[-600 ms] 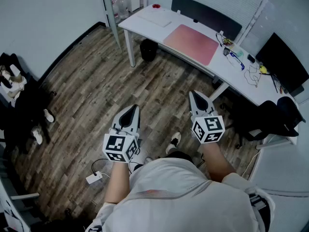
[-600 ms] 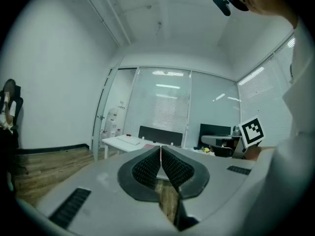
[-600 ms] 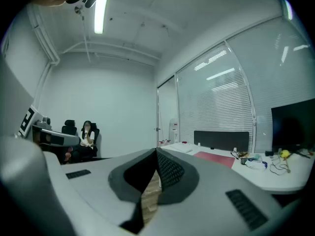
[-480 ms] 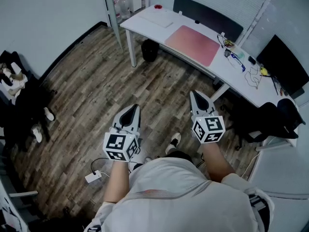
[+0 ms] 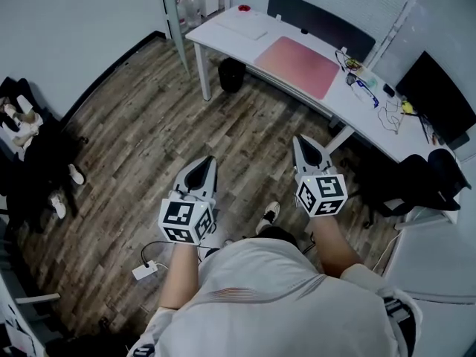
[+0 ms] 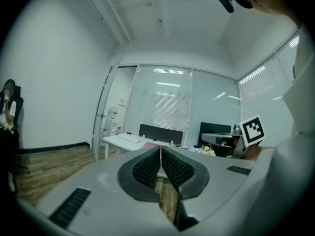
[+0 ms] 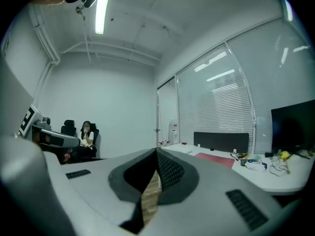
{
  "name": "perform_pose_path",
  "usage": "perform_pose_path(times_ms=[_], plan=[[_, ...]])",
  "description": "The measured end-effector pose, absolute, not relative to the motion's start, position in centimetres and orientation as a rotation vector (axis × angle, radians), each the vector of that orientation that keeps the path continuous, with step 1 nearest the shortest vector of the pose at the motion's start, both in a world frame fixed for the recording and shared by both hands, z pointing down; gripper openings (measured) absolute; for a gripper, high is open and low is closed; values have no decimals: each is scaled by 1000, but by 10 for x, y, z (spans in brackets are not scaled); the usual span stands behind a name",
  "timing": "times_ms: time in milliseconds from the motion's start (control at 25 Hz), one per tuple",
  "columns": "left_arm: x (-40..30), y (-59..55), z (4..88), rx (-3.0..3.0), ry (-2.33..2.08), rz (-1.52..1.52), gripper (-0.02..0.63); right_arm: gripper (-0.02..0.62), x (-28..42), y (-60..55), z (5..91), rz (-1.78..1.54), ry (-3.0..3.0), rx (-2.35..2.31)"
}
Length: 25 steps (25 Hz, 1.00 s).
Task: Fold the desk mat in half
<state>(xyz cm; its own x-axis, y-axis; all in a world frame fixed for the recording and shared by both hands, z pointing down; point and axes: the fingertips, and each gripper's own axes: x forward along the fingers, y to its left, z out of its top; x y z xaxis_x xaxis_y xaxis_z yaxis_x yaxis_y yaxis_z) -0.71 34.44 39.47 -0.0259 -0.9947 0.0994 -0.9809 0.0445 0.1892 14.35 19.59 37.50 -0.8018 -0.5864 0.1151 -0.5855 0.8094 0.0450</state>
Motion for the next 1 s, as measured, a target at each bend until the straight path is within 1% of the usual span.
perform_pose_path(times_ms=[160,240,560,760,1000], plan=[[-8,343,398,2044,-2091,-97,20,51,145,201,360,-200,-2861,1019],[-11,341,401,2041,-2081,-100,20,52,142,201,356,-233,-2867,1029],[-21,300,404,2032,-2068,-96,20,52,134,153,367,-159,-2825,1007],[-43,266,409,1969,-2069,-76,20,52,110,112,378,-98,-2822,958],[-51,197,428,1911,-2075,-25,20,52,97,37,411,-18,-2803,880]])
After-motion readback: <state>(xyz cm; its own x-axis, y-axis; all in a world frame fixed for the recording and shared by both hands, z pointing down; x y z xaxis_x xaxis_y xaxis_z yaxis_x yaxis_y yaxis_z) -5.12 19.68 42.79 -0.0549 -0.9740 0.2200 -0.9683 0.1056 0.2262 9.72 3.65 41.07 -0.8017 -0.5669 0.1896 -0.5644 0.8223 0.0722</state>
